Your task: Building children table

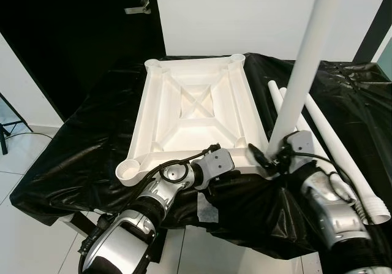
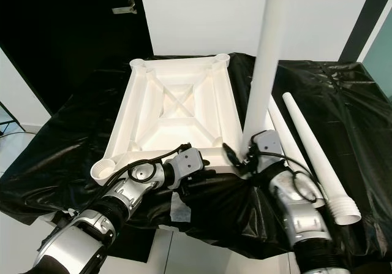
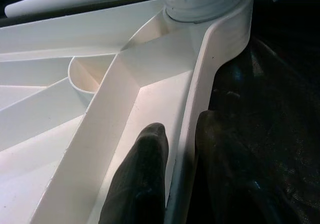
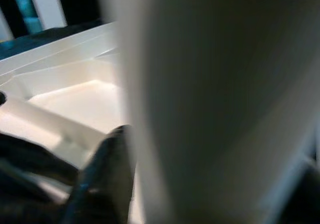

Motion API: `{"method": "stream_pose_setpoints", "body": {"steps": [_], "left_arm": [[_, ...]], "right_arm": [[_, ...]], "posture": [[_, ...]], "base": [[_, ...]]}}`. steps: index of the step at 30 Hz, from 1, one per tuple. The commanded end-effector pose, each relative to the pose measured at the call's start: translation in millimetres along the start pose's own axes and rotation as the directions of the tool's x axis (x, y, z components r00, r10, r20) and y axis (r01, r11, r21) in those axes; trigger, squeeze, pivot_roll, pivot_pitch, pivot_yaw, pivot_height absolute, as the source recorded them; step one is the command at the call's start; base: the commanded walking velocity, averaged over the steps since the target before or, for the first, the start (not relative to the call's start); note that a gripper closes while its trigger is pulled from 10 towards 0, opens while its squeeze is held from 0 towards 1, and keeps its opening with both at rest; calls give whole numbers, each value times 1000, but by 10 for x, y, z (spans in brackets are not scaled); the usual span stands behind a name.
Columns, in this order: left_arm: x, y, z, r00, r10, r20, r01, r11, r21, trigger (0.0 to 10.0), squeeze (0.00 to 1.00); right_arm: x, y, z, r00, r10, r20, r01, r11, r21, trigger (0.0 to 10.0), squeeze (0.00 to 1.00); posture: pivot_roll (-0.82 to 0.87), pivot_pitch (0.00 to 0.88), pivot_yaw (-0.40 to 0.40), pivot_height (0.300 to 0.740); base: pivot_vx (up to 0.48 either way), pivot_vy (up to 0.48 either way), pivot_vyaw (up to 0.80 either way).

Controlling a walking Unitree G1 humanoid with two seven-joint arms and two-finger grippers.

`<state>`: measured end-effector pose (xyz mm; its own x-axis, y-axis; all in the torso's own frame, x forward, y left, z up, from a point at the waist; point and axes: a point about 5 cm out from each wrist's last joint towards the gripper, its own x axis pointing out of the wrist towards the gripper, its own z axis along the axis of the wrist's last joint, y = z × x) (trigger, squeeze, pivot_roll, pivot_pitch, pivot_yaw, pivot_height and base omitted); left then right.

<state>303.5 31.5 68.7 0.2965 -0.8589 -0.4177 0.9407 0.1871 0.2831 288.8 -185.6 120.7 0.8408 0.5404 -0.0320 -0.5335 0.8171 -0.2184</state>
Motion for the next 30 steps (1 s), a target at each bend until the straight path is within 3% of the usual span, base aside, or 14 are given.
{"method": "stream_pose_setpoints", "body": {"steps": [1, 11, 20, 21, 22, 24, 29, 30], "left_arm": [[-57, -449, -542, 962, -187, -199, 156, 975, -161, 10000, 0], [-80, -442, -563, 961, -185, -207, 153, 975, -163, 10000, 0], [-82, -426, -554, 960, -187, -208, 156, 975, -156, 10000, 0], [-80, -424, -551, 960, -187, -207, 156, 975, -155, 10000, 0], [-74, -428, -546, 960, -188, -205, 158, 975, -155, 10000, 0], [-70, -430, -542, 961, -188, -203, 158, 975, -156, 10000, 0], [-91, -412, -553, 962, -180, -207, 149, 976, -157, 10000, 0], [-91, -412, -553, 962, -180, -207, 149, 976, -157, 10000, 0]], "right_arm": [[-4, 160, -131, 985, 161, -59, -158, 986, 61, 0, 0], [2, 89, -169, 982, 172, -77, -165, 983, 86, 0, 0], [-18, 221, -219, 981, 179, -74, -164, 971, 175, 0, 0], [18, 246, -194, 998, 47, -33, -42, 988, 147, 0, 0], [1, 303, -230, 988, -153, -35, 156, 981, 113, 0, 0], [-73, 404, -290, 916, -397, -51, 400, 912, 86, 0, 0], [-127, 462, -338, 825, -554, -108, 565, 816, 127, 0, 0], [-127, 462, -338, 825, -554, -108, 565, 816, 127, 0, 0]], "posture": [[-17, 0, 7, 740], [-12, 0, 10, 740], [-19, 0, 16, 740], [-21, 0, 17, 740], [-19, 0, 13, 740], [-12, 0, 10, 740], [-15, 0, 21, 740], [-15, 0, 21, 740]], "base": [[0, 0, 0], [0, 0, 0], [0, 0, 0], [0, 0, 0], [0, 0, 0], [0, 0, 0], [0, 0, 0], [0, 0, 0]]}}
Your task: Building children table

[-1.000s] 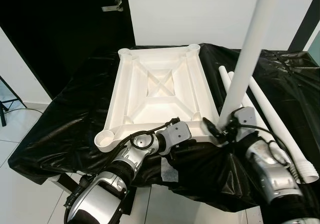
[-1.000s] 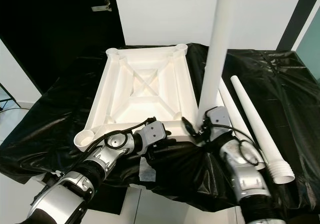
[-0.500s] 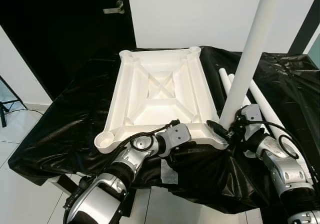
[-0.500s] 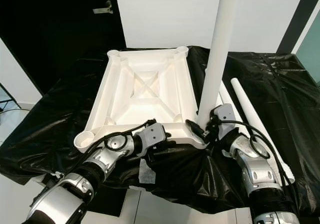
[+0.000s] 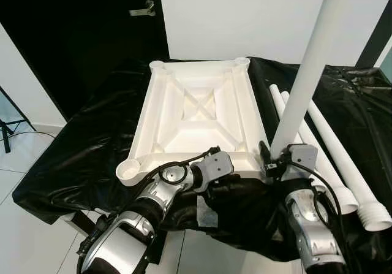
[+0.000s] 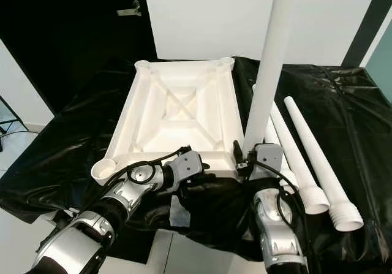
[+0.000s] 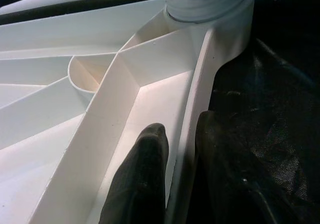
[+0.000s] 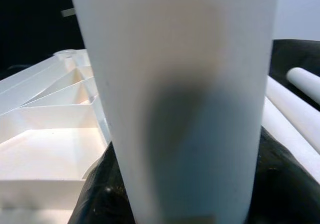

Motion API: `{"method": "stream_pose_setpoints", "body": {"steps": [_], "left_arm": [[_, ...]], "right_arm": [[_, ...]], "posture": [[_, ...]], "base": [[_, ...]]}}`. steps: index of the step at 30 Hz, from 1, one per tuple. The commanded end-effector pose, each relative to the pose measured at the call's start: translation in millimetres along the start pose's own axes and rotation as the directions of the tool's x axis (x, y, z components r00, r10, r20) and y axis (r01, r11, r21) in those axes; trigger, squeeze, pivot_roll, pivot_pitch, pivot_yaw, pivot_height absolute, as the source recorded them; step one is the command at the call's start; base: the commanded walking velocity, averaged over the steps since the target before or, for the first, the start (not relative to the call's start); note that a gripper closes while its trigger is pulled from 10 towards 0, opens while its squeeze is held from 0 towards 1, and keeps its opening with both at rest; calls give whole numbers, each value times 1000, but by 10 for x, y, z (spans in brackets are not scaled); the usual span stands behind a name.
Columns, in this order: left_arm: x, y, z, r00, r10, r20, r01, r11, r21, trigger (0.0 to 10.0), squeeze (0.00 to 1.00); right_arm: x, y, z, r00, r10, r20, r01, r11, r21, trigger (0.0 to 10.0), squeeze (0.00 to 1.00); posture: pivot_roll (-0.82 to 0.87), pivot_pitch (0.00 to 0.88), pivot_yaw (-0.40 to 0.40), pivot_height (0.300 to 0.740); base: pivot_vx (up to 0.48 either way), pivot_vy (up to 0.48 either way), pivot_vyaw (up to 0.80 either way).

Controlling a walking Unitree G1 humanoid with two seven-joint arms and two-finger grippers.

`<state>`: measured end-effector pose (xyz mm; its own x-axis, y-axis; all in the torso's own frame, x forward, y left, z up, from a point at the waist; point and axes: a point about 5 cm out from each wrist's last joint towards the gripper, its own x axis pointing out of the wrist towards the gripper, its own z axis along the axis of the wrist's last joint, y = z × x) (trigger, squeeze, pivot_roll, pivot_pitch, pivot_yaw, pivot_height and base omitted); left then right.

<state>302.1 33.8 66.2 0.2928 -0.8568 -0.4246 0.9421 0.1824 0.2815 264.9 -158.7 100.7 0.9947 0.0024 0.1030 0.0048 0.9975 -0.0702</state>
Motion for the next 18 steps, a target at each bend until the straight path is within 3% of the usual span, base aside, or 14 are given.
{"method": "stream_pose_setpoints", "body": {"steps": [1, 6, 7, 8, 9, 12, 13, 15, 18], "left_arm": [[-79, -400, -533, 962, -179, -204, 148, 977, -156, 10000, 0], [-82, -405, -539, 961, -185, -207, 155, 976, -154, 10000, 0], [-72, -402, -527, 961, -186, -205, 156, 976, -153, 10000, 0], [-62, -399, -516, 961, -186, -203, 157, 976, -151, 10000, 0], [-46, -390, -493, 963, -183, -197, 155, 977, -149, 10000, 0], [-43, -388, -489, 964, -182, -195, 154, 977, -149, 10000, 0], [-42, -389, -488, 964, -182, -195, 154, 977, -149, 10000, 0], [-48, -408, -506, 963, -184, -197, 155, 976, -153, 10000, 0], [-50, -415, -513, 963, -184, -198, 155, 976, -154, 10000, 0]], "right_arm": [[-79, -29, -194, 993, -61, -105, 61, 998, -3, 0, 0], [-36, -53, -156, 989, -110, -95, 110, 994, -4, 0, 0], [-27, -37, -146, 991, -98, -89, 98, 995, -6, 1765, 0], [-31, -6, -142, 991, -101, -83, 100, 995, -16, 4588, 0], [-36, 31, -137, 992, -99, -73, 97, 995, -33, 10000, 0], [-37, 36, -136, 992, -101, -71, 98, 994, -37, 10000, 0], [-35, 57, -136, 995, -77, -71, 76, 997, -19, 10000, 1000], [-2, 148, -148, 993, 77, -91, -76, 997, 10, 10000, 1000], [7, 177, -149, 986, 138, -96, -137, 990, 10, 10000, 1000]], "posture": [[-16, 0, 23, 740], [-20, 0, 27, 740], [-21, 0, 27, 740], [-20, 0, 27, 740], [-19, 0, 24, 740], [-19, 0, 24, 740], [-19, 0, 23, 740], [-23, 0, 21, 740], [-23, 0, 20, 740]], "base": [[0, 0, 0], [0, 0, 0], [0, 0, 0], [0, 0, 0], [0, 0, 0], [0, 0, 0], [0, 0, 0], [0, 0, 0], [0, 0, 0]]}}
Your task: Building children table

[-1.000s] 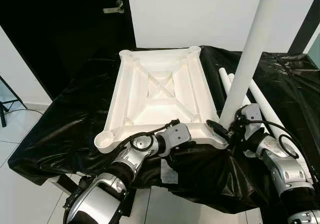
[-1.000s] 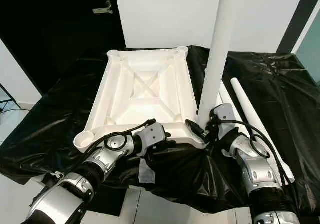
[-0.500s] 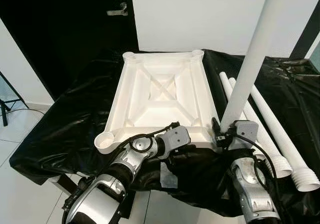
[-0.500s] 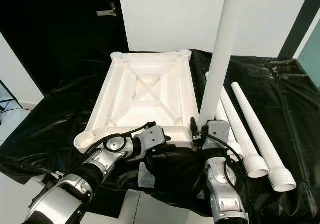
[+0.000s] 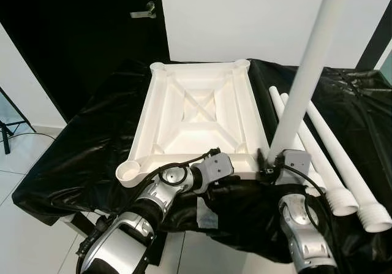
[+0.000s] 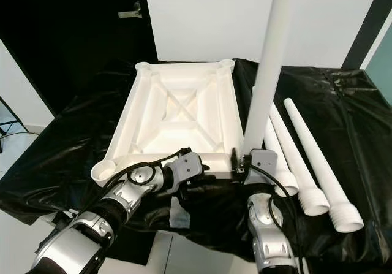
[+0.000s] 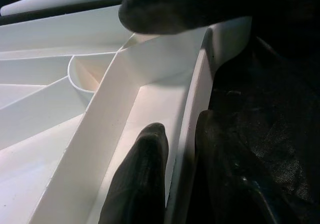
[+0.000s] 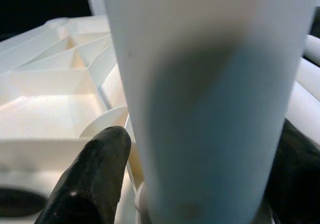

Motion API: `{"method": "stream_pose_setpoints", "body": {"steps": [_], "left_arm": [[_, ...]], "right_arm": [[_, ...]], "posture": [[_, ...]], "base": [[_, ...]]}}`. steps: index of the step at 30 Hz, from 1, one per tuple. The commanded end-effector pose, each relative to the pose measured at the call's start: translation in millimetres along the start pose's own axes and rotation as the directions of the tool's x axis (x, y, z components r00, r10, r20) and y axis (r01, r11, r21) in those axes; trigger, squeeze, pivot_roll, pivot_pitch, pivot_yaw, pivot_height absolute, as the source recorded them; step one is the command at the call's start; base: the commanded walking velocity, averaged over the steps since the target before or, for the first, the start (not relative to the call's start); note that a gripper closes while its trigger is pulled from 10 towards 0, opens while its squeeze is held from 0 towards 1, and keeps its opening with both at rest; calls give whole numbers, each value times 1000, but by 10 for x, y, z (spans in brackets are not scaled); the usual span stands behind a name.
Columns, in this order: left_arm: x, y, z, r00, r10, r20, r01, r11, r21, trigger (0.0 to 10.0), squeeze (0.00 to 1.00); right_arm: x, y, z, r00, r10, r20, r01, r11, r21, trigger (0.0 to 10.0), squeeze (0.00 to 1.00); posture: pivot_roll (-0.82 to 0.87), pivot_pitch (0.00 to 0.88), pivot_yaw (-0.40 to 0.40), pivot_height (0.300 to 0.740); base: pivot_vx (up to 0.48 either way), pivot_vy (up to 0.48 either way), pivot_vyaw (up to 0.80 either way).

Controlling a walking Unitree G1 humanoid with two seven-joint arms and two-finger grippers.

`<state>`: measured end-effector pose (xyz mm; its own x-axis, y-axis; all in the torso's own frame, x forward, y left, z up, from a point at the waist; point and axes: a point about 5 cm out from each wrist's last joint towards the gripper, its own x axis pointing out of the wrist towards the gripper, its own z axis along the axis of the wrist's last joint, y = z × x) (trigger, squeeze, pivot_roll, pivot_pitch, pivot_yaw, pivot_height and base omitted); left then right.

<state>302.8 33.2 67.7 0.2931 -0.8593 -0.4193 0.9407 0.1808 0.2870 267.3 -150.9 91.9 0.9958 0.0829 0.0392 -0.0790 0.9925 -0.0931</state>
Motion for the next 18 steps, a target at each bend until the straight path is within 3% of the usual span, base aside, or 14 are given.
{"method": "stream_pose_setpoints", "body": {"steps": [1, 2, 3, 6, 7, 10, 15, 16, 18], "left_arm": [[-54, -428, -525, 961, -187, -202, 156, 975, -161, 10000, 0], [-55, -433, -530, 961, -187, -203, 156, 974, -162, 10000, 0], [-51, -435, -527, 961, -187, -202, 155, 974, -163, 10000, 0], [-46, -435, -523, 962, -186, -201, 154, 974, -164, 10000, 0], [-35, -435, -512, 962, -186, -198, 154, 974, -163, 10000, 0], [-27, -435, -504, 963, -185, -196, 155, 975, -163, 10000, 0], [-15, -438, -495, 963, -188, -193, 158, 974, -161, 10000, 0], [-15, -437, -495, 963, -187, -193, 157, 974, -162, 10000, 0], [-15, -436, -495, 963, -187, -193, 157, 974, -162, 10000, 0]], "right_arm": [[4, 94, -63, 998, 54, -37, -53, 998, 22, 10000, 1000], [9, 100, -54, 991, 130, -36, -130, 991, 5, 10000, 0], [16, 68, -30, 974, 226, -34, -226, 974, -26, 10000, 0], [17, 42, -14, 954, 297, -39, -299, 953, -47, 10000, 0], [18, -18, 20, 923, 382, -46, -385, 920, -79, 10000, 0], [18, -58, 43, 901, 430, -53, -433, 896, -98, 10000, 0], [75, -319, 132, 837, 535, -111, -546, 822, -158, 10000, 0], [77, -346, 134, 823, 555, -123, -568, 809, -153, 4275, 0], [76, -358, 135, 814, 566, -129, -581, 801, -148, 4275, 0]], "posture": [[-23, 0, 20, 740], [-25, 0, 19, 740], [-26, 0, 17, 740], [-27, 0, 17, 740], [-30, 0, 17, 740], [-30, 0, 16, 740], [-35, 0, 14, 740], [-33, 0, 12, 740], [-33, 0, 12, 740]], "base": [[0, 0, 0], [0, 0, 0], [0, 0, 0], [0, 0, 0], [0, 0, 0], [0, 0, 0], [0, 0, 0], [0, 0, 0], [0, 0, 0]]}}
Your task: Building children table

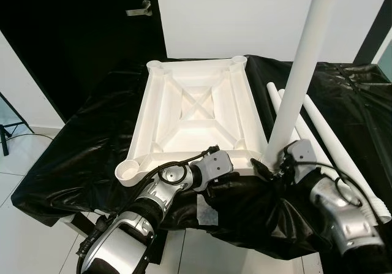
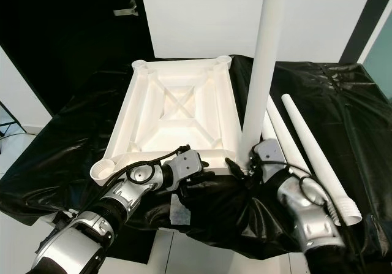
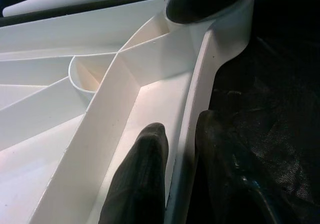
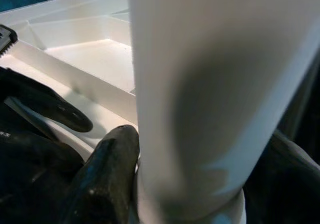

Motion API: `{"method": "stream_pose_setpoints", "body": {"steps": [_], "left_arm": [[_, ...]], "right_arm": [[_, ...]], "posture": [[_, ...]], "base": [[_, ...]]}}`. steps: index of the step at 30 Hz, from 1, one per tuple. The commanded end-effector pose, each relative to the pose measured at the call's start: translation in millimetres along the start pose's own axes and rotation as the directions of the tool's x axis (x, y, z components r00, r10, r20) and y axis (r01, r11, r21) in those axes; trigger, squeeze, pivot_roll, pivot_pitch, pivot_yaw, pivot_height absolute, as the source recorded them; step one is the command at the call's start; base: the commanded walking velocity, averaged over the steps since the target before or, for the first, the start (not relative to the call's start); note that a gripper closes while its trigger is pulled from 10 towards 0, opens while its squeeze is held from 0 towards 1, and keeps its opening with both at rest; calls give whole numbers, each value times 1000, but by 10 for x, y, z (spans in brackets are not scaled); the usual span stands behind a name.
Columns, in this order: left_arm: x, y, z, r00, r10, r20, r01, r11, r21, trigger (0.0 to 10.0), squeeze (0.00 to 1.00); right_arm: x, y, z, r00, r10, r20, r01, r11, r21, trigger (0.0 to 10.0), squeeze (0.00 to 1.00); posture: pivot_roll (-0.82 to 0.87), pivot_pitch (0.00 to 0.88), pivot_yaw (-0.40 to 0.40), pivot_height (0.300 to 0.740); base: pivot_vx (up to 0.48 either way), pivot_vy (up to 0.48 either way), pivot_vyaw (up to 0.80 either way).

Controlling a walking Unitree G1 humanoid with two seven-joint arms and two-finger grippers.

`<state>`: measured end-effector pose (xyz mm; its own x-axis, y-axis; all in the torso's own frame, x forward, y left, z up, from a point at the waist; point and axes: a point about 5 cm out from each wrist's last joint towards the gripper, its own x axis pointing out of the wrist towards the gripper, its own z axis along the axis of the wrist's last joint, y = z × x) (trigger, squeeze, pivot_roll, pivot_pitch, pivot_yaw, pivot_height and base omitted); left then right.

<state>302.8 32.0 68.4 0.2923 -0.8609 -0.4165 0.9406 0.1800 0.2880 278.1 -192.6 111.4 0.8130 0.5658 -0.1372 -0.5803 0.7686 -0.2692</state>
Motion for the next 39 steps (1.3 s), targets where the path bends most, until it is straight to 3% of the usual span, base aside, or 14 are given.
{"method": "stream_pose_setpoints", "body": {"steps": [1, 15, 18, 19, 20, 22, 23, 26, 29, 30, 35, 36, 38, 39], "left_arm": [[-25, -435, -506, 963, -185, -197, 154, 974, -164, 10000, 0], [-50, -420, -526, 962, -182, -205, 150, 975, -162, 10000, 0], [-49, -425, -528, 961, -183, -206, 151, 975, -162, 10000, 0], [-47, -428, -528, 961, -183, -205, 151, 975, -162, 10000, 0], [-47, -428, -528, 961, -183, -205, 151, 975, -162, 10000, 0], [-46, -433, -529, 962, -183, -204, 151, 975, -163, 10000, 0], [-52, -429, -533, 962, -180, -204, 148, 975, -164, 10000, 0], [-62, -424, -540, 962, -177, -206, 144, 976, -165, 10000, 0], [-71, -428, -551, 962, -179, -208, 145, 975, -167, 10000, 0], [-71, -428, -551, 962, -179, -208, 145, 975, -167, 10000, 0], [-43, -444, -531, 961, -188, -205, 156, 974, -163, 10000, 0], [-34, -441, -519, 962, -187, -201, 156, 974, -162, 10000, 0], [-29, -438, -512, 962, -186, -198, 155, 975, -161, 10000, 0], [-23, -436, -504, 963, -185, -196, 154, 975, -162, 10000, 0]], "right_arm": [[27, 73, -10, 995, 101, -4, -101, 995, 17, 0, 0], [-12, 21, -73, 983, 181, -36, -179, 982, 56, 0, 0], [22, 35, -82, 998, 70, 6, -70, 994, 89, 0, 0], [43, 29, -84, 997, -69, 42, 65, 993, 103, 0, 0], [43, 29, -84, 997, -69, 42, 65, 993, 103, 0, 0], [-5, 112, -180, 935, -353, 35, 344, 927, 152, 0, 0], [-37, 220, -227, 905, -426, 8, 418, 891, 175, 0, 0], [-62, 350, -262, 876, -481, -24, 475, 855, 209, 0, 0], [-38, 343, -242, 816, -576, -48, 568, 785, 246, 0, 0], [-38, 343, -242, 816, -576, -48, 568, 785, 246, 0, 0], [11, 242, -194, 673, -734, -86, 732, 644, 224, 0, 0], [4, 222, -212, 661, -744, -96, 744, 634, 210, 3216, 0], [-1, 210, -224, 654, -750, -103, 752, 628, 202, 3216, 0], [0, 206, -233, 671, -735, -98, 738, 650, 185, 10000, 271]], "posture": [[-29, 0, 11, 740], [-29, 0, 9, 740], [-27, 0, 6, 740], [-27, 0, 6, 740], [-27, 0, 6, 740], [-18, 0, -1, 740], [-15, 0, -1, 740], [-15, 0, 2, 740], [-19, 0, 5, 740], [-19, 0, 5, 740], [-27, 0, 10, 740], [-27, 0, 10, 740], [-27, 0, 10, 740], [-26, 0, 9, 740]], "base": [[0, 0, 0], [0, 0, 0], [0, 0, 0], [0, 0, 0], [0, 0, 0], [0, 0, 0], [0, 0, 0], [0, 0, 0], [0, 0, 0], [0, 0, 0], [0, 0, 0], [0, 0, 0], [0, 0, 0], [0, 0, 0]]}}
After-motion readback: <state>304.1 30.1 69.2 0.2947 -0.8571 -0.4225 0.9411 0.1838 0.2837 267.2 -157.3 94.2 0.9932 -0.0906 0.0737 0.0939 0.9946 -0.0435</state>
